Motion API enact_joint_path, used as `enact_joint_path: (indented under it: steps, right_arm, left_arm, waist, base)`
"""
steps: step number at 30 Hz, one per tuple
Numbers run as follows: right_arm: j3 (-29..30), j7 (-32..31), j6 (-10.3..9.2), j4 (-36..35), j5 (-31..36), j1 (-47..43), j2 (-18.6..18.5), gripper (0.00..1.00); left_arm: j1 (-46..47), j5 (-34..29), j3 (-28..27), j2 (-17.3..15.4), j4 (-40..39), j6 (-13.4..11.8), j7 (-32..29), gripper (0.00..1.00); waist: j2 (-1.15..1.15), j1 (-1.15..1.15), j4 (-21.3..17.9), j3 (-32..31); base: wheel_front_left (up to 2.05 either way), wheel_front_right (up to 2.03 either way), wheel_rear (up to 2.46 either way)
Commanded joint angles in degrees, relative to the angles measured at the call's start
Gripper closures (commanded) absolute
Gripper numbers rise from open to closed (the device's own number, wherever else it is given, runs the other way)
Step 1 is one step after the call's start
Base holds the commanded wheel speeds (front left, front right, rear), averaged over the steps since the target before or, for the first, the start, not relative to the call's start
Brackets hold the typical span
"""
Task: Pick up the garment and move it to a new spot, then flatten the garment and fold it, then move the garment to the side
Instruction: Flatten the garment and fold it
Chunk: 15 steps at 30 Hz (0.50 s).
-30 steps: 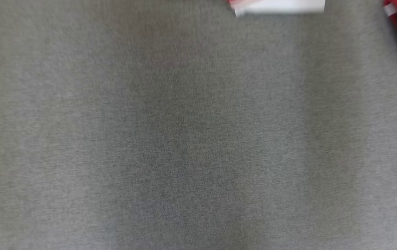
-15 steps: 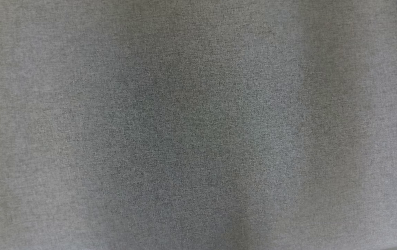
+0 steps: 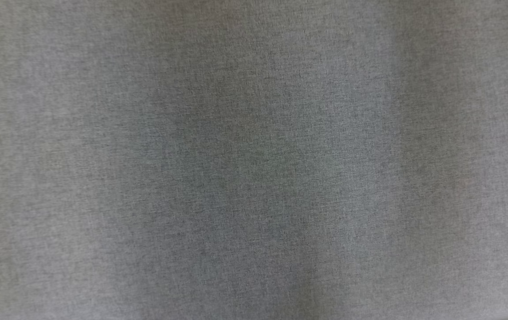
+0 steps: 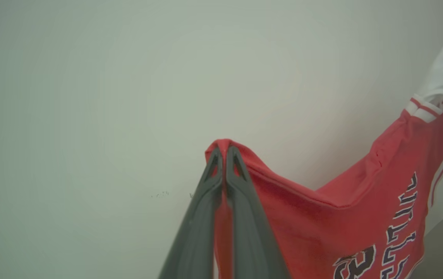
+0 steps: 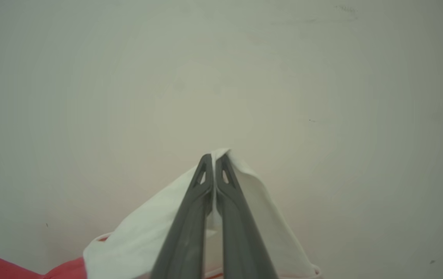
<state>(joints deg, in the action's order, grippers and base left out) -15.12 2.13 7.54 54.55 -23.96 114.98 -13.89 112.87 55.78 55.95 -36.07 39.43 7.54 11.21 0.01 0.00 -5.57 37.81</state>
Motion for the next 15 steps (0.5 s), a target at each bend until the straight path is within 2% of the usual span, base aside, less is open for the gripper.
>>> enact_joint_path:
  steps: [1,4,8,10,15]
  right_arm:
    - [-1.29,0.49,-0.14,-1.86,-1.93,-3.01,-0.49,1.0]
    - [-3.77,0.49,-0.14,-7.17,-6.94,-9.31,-3.05,1.0]
    - [-5.69,0.92,-0.15,-16.18,-13.31,-21.94,-6.29,1.0]
    - [-6.17,0.81,-0.14,-21.99,-15.69,-29.75,-8.04,1.0]
    - [-2.56,0.11,-0.14,-36.55,-18.76,-51.58,-11.4,1.0]
  left_arm:
    - [-2.28,1.38,0.44,-0.62,-0.71,-0.11,0.96,1.0]
    - [-6.31,3.64,0.5,-1.36,-2.85,-0.11,2.93,1.0]
    - [-14.16,4.7,0.01,-1.91,-6.81,-0.11,3.91,1.0]
    - [-19.19,4.76,-2.79,-1.86,-9.72,-0.34,4.02,1.0]
    - [-36.46,0.54,-10.67,-1.46,-20.32,-3.42,3.96,1.0]
  waist:
    - [-0.01,0.0,0.15,-0.76]
    - [-0.01,0.0,0.55,-2.34]
    - [-0.01,0.0,1.02,-5.59]
    - [-0.01,0.0,1.07,-7.3]
    - [-0.01,0.0,1.48,-11.41]
  base:
    - [0.0,0.0,0.0]
    - [0.0,0.0,0.0]
    - [0.0,0.0,0.0]
    - [0.0,0.0,0.0]
    - [0.0,0.0,0.0]
